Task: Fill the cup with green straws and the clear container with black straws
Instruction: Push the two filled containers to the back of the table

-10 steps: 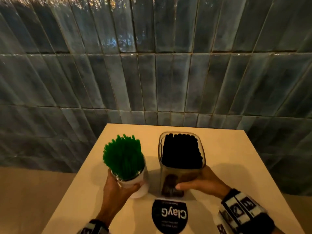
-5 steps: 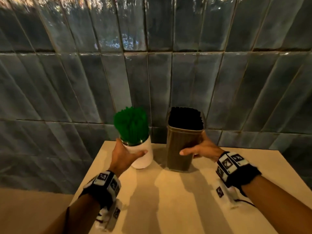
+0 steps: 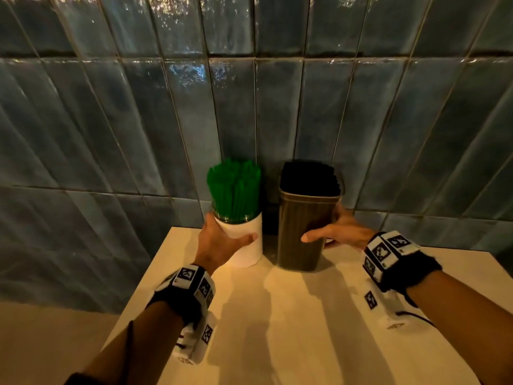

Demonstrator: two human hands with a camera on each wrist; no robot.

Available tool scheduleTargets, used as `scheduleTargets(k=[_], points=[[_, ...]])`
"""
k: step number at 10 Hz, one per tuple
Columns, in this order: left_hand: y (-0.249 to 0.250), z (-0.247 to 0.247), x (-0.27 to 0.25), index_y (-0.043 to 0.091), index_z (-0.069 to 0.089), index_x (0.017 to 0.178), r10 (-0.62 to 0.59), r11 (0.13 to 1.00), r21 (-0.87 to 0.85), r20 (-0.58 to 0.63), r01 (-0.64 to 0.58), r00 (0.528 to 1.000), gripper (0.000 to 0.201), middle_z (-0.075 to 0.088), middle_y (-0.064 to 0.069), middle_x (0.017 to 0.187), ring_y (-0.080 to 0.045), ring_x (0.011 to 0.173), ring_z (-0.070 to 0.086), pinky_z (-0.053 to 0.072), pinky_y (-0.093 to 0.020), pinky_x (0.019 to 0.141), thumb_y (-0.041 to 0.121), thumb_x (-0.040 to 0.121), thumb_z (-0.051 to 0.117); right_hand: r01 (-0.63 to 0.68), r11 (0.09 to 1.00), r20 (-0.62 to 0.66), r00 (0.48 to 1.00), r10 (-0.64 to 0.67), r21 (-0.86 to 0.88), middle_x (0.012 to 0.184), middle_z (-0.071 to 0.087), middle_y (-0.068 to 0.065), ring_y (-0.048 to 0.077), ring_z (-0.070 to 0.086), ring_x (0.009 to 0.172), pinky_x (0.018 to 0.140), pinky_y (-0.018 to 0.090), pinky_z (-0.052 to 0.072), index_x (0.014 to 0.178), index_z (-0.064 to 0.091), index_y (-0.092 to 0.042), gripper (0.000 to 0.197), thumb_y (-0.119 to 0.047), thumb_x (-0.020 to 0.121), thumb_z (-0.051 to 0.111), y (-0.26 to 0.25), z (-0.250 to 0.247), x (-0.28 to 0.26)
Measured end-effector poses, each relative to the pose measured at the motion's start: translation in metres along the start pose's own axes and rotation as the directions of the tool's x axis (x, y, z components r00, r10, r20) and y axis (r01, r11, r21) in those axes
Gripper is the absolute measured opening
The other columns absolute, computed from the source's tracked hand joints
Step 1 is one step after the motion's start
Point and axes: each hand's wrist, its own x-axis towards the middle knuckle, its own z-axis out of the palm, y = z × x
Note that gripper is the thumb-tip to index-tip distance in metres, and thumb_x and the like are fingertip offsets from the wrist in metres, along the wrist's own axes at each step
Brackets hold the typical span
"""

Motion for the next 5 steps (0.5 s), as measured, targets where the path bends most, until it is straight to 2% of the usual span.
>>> scheduleTargets(k=[1, 2, 3, 4, 5], points=[[0.001, 0.002, -0.001, 0.021, 0.030, 0.135, -0.001, 1.000, 0.008, 0.004, 0.001, 1.000, 0.105, 0.047, -0.004, 0.137, -0.025, 0.122, 0.049, 0.045, -0.040, 0.099, 0.046, 0.052, 0.088, -0.022, 1.000, 0.030, 0.999, 0.022, 0.008, 0.119, 0.049, -0.004, 0.023, 0.049, 0.112, 0.090, 0.050, 0.050, 0.121, 0.029, -0.033, 0.085, -0.004, 0.062, 0.084, 0.000, 0.000, 0.000], [0.003, 0.003, -0.002, 0.021, 0.029, 0.136, -0.003, 1.000, 0.012, -0.002, 0.003, 1.000, 0.104, 0.046, -0.004, 0.138, -0.025, 0.122, 0.048, 0.044, -0.039, 0.099, 0.043, 0.053, 0.088, -0.026, 1.000, 0.050, 0.998, 0.025, 0.016, 0.125, 0.049, -0.003, 0.025, 0.047, 0.117, 0.091, 0.049, 0.048, 0.126, 0.029, -0.033, 0.088, -0.004, 0.063, 0.083, -0.001, 0.002, -0.001], [0.007, 0.003, -0.004, 0.021, 0.027, 0.137, -0.014, 1.000, 0.014, 0.010, 0.014, 1.000, 0.105, 0.045, -0.004, 0.138, -0.026, 0.124, 0.046, 0.043, -0.041, 0.100, 0.043, 0.054, 0.088, -0.033, 0.999, 0.046, 0.998, 0.031, 0.044, 0.122, 0.048, -0.005, 0.023, 0.046, 0.114, 0.091, 0.050, 0.047, 0.123, 0.028, -0.037, 0.086, -0.002, 0.065, 0.081, 0.002, 0.002, 0.002], [0.007, 0.004, -0.004, 0.021, 0.023, 0.138, -0.012, 1.000, 0.015, 0.026, 0.012, 1.000, 0.109, 0.041, -0.005, 0.140, -0.026, 0.127, 0.043, 0.042, -0.045, 0.103, 0.042, 0.053, 0.088, -0.054, 0.997, 0.069, 0.996, 0.051, 0.049, 0.132, 0.048, -0.002, 0.025, 0.046, 0.119, 0.089, 0.045, 0.046, 0.134, 0.028, -0.029, 0.091, -0.004, 0.065, 0.081, 0.005, 0.003, 0.005], [0.009, 0.003, -0.015, 0.020, 0.005, 0.146, -0.026, 0.999, 0.021, 0.039, 0.025, 0.999, 0.124, 0.023, -0.008, 0.151, -0.029, 0.137, 0.027, 0.030, -0.046, 0.111, 0.034, 0.056, 0.089, -0.053, 0.997, 0.037, 0.998, 0.051, 0.061, 0.144, 0.037, -0.001, 0.028, 0.037, 0.131, 0.093, 0.045, 0.040, 0.146, 0.007, -0.031, 0.117, -0.004, 0.061, 0.084, 0.015, 0.003, 0.008]])
